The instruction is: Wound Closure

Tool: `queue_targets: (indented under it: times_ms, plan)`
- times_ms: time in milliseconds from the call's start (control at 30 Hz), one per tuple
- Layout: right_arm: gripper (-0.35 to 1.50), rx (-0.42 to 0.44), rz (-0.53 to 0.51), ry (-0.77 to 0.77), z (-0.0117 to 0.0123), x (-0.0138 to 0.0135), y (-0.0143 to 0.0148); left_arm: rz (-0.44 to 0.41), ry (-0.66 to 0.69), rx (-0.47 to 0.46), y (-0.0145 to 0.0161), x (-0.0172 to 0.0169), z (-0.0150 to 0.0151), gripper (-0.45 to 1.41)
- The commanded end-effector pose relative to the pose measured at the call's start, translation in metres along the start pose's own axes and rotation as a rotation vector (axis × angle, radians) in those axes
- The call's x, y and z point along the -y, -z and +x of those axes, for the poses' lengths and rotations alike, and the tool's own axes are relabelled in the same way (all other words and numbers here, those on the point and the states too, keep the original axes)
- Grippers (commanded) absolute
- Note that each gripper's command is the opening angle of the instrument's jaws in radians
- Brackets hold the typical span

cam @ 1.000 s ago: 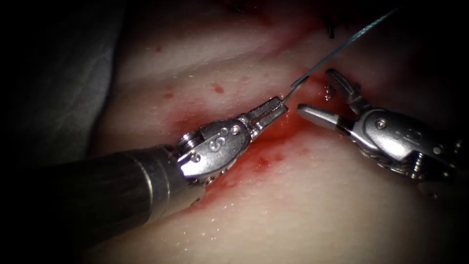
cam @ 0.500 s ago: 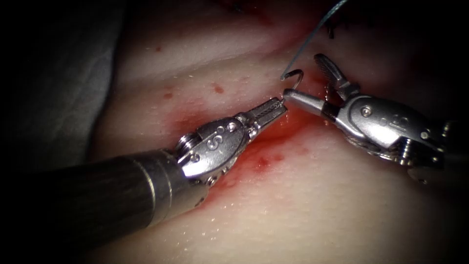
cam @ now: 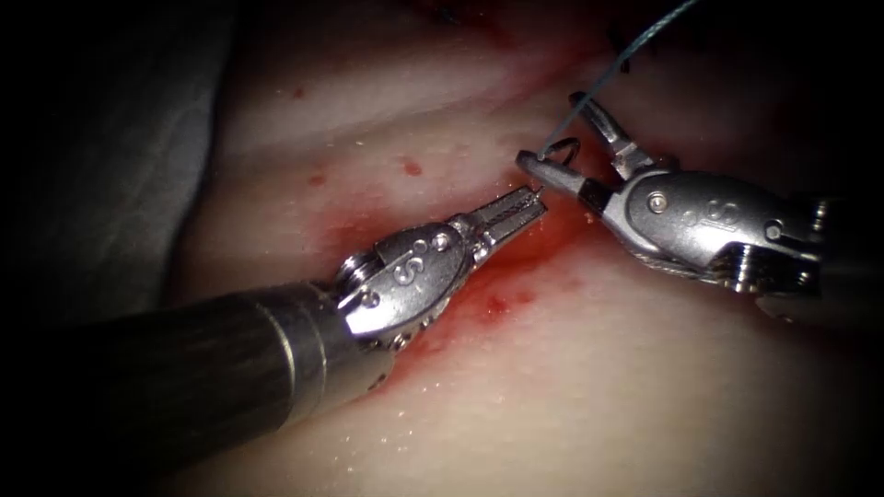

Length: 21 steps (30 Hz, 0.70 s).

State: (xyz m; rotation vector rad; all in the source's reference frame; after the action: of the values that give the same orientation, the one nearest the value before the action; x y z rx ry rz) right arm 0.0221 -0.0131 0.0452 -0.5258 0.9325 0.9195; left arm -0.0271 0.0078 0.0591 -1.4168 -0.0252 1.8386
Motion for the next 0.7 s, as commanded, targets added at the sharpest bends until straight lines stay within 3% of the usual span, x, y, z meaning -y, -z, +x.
queue_targets:
  times_ms: [33,167,300,433,700]
  plan:
    - [0.15,0.001,0.003,-0.003,0.0000,0.0007,-0.0004,-0.001,0.000,0.000,-0.0006,-0.0002,-0.0005,-0.45]
    - [0.02,0.002,0.003,-0.004,0.0001,0.0007,-0.0003,-0.001,0.001,0.001,-0.0005,-0.0003,-0.0004,-0.45]
    - [0.02,0.002,0.004,0.001,0.0002,0.0008,-0.0001,-0.002,-0.005,0.001,-0.0005,-0.0003,-0.0004,-0.45]
    - [0.20,0.007,0.006,0.006,0.0006,0.0007,0.0001,-0.002,-0.011,0.001,-0.0005,-0.0003,-0.0004,-0.45]
    - [0.37,0.005,0.006,0.010,0.0007,0.0006,0.0003,0.000,-0.011,0.002,-0.0006,-0.0002,-0.0004,-0.45]
